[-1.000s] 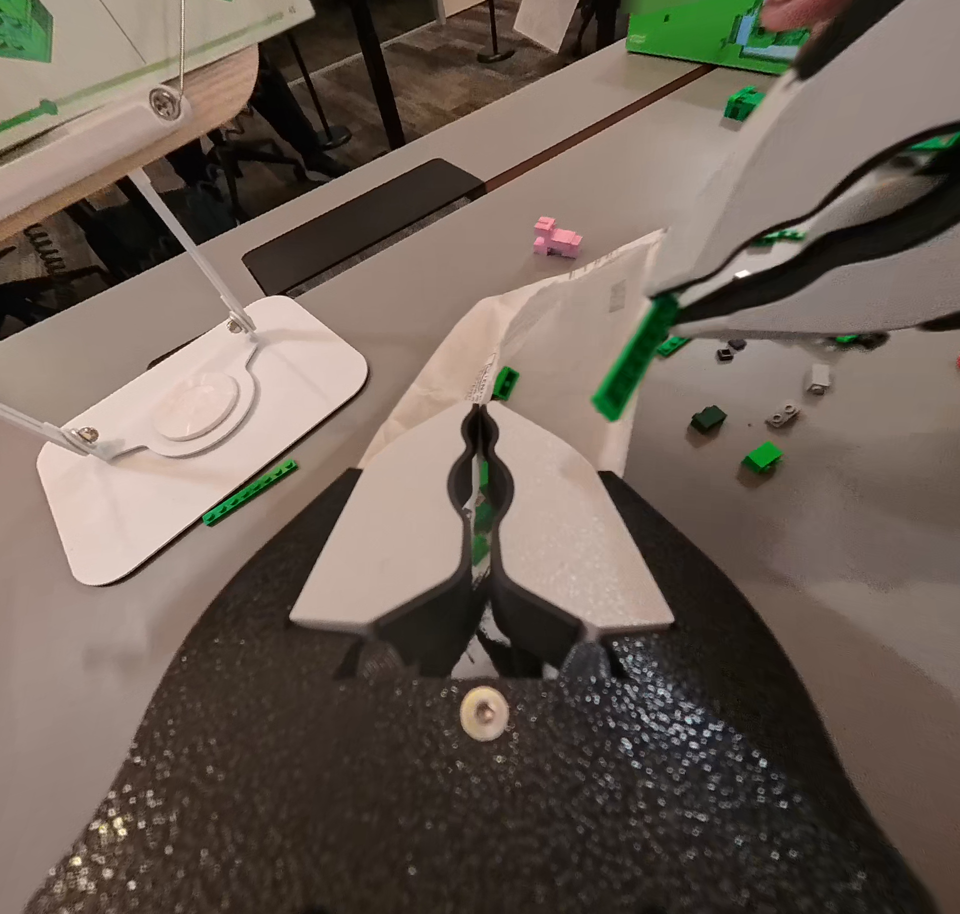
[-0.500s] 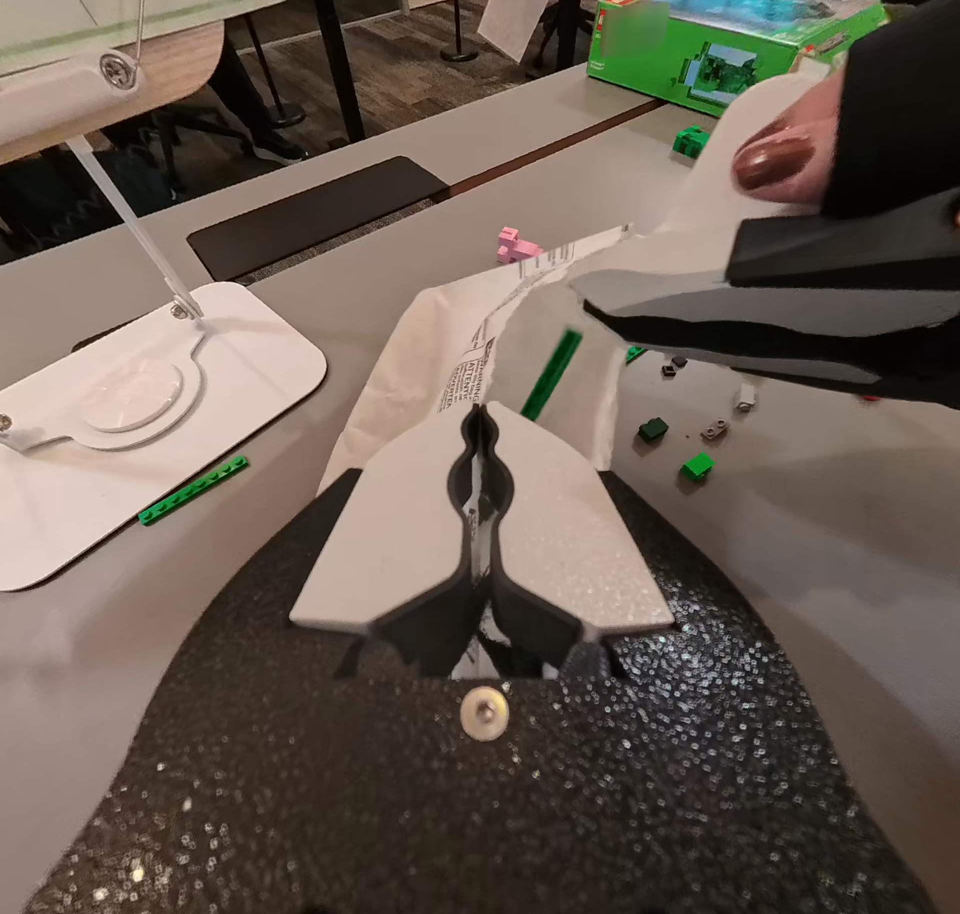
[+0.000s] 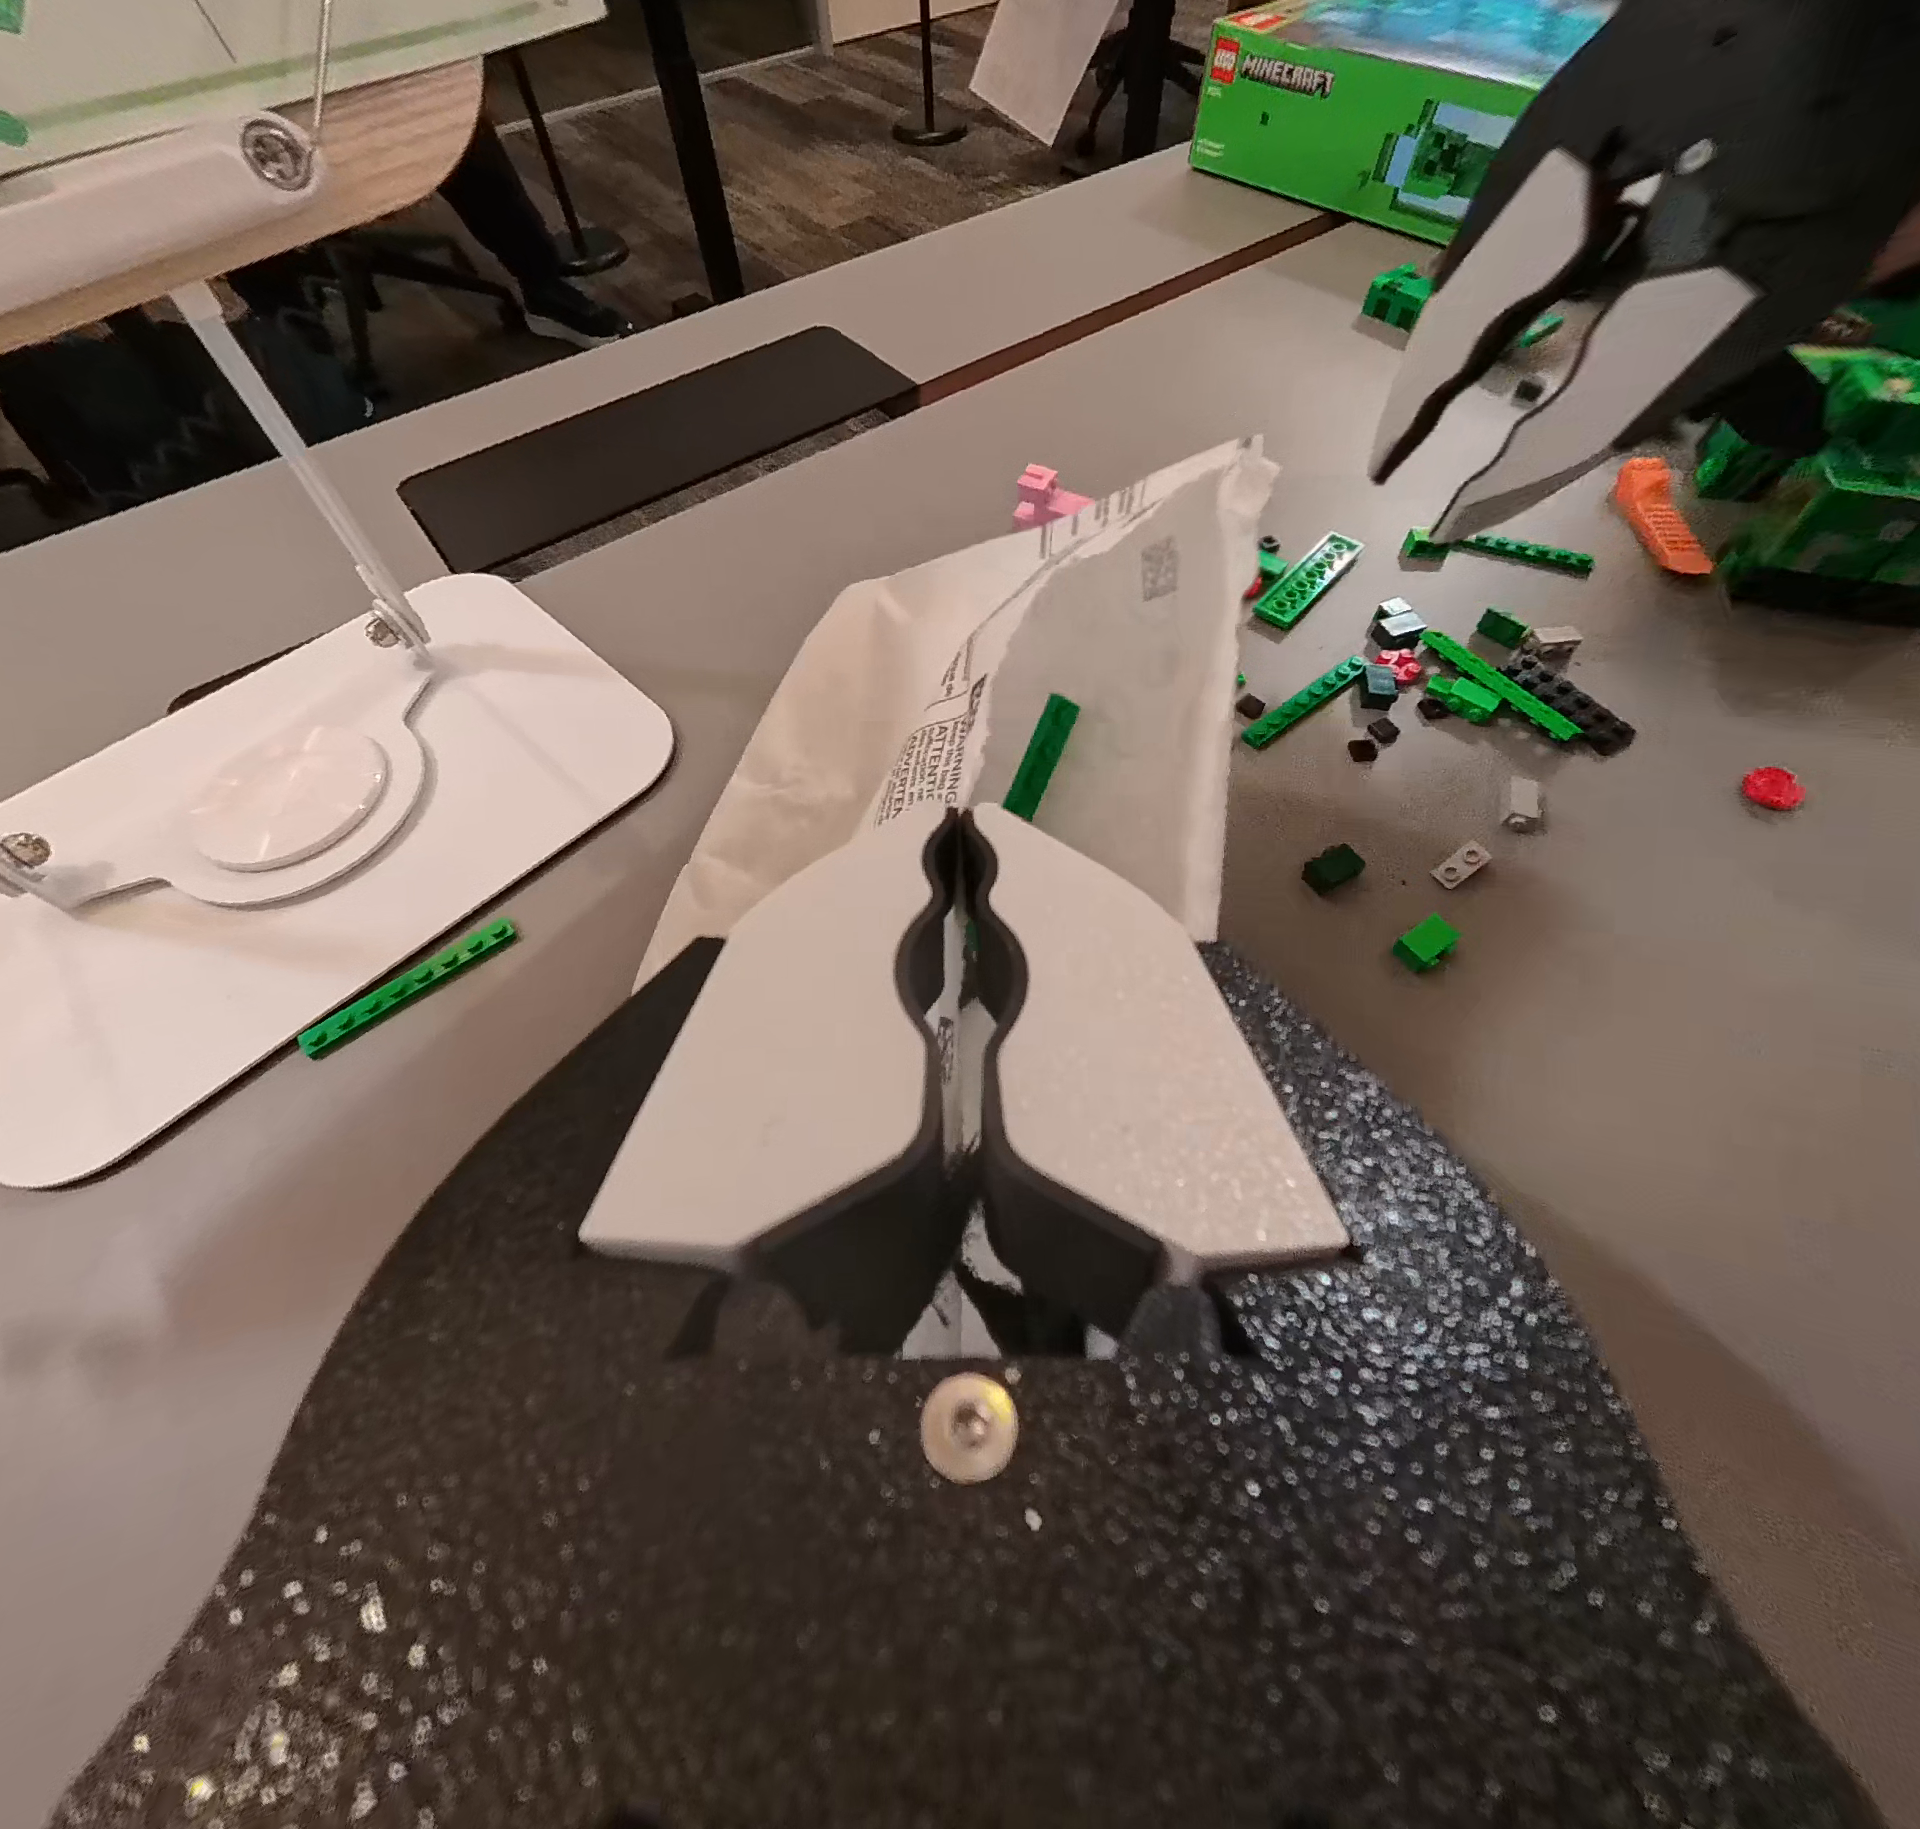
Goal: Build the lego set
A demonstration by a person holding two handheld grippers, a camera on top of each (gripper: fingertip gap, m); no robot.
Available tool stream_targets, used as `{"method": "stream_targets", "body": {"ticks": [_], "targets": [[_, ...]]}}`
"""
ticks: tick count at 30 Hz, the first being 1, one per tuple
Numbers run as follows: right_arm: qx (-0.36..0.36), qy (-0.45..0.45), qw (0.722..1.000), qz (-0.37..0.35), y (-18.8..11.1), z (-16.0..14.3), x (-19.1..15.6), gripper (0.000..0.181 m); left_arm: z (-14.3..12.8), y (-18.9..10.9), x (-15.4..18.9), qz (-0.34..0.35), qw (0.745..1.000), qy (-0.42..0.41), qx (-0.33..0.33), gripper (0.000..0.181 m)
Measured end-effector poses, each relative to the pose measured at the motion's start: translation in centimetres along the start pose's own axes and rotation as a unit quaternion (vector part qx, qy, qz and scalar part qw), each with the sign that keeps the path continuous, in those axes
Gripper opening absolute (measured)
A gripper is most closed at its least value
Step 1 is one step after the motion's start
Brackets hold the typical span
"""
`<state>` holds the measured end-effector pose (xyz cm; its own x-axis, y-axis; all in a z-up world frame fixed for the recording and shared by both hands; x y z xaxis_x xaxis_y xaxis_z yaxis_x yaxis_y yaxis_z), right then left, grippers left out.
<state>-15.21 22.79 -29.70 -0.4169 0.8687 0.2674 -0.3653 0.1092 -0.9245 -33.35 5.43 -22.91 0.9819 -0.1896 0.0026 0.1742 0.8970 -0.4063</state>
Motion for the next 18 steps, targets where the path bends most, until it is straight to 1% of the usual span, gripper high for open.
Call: {"method": "stream_targets", "body": {"ticks": [1,2,4,8,10,11,12,15,18], "targets": [[-0.028,-0.018,0.999,0.010,0.8,-1.2,0.2,0.031,-0.1,0.1,0.0,-0.001,1.000,0.003,-0.002,0.000],[-0.049,-0.035,0.998,0.021,1.4,-2.0,0.3,0.031,-0.1,0.1,0.1,-0.001,1.000,0.006,-0.004,0.000],[-0.067,-0.040,0.996,0.048,2.3,-2.5,0.4,0.032,-0.1,0.1,0.1,-0.001,1.000,0.011,-0.005,0.000],[-0.061,-0.022,0.993,0.096,3.3,-1.6,0.8,0.030,-0.2,0.2,0.2,-0.004,1.000,0.015,-0.010,0.000],[-0.074,-0.032,0.992,0.099,3.7,-1.6,1.0,0.028,-0.2,0.2,0.2,-0.003,1.000,0.017,-0.011,0.000],[-0.081,-0.033,0.991,0.101,3.9,-1.6,1.0,0.021,-0.1,0.2,0.2,-0.003,1.000,0.018,-0.010,0.000],[-0.084,-0.033,0.990,0.107,3.9,-1.5,0.9,0.006,-0.1,0.1,0.2,-0.003,1.000,0.017,-0.009,0.000],[-0.087,-0.030,0.991,0.101,3.6,-1.4,0.6,0.005,0.1,0.0,0.1,-0.003,1.000,0.009,-0.003,0.000],[-0.042,-0.022,0.997,0.062,1.9,0.1,0.8,0.004,0.3,-0.1,0.1,-0.008,1.000,-0.005,0.006,0.000]]}}
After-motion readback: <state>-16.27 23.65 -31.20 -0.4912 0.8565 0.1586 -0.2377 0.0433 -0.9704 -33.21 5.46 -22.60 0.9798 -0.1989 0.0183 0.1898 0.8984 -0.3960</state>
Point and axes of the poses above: each gripper's, where its closed fingertips meet, y out along the fingers, z out of its top, x = y × z across the jaws, the point moved 1 cm from there along -y, back along the fingers, and after that the axes turned 5 degrees about -z, right-handed, at the moved point
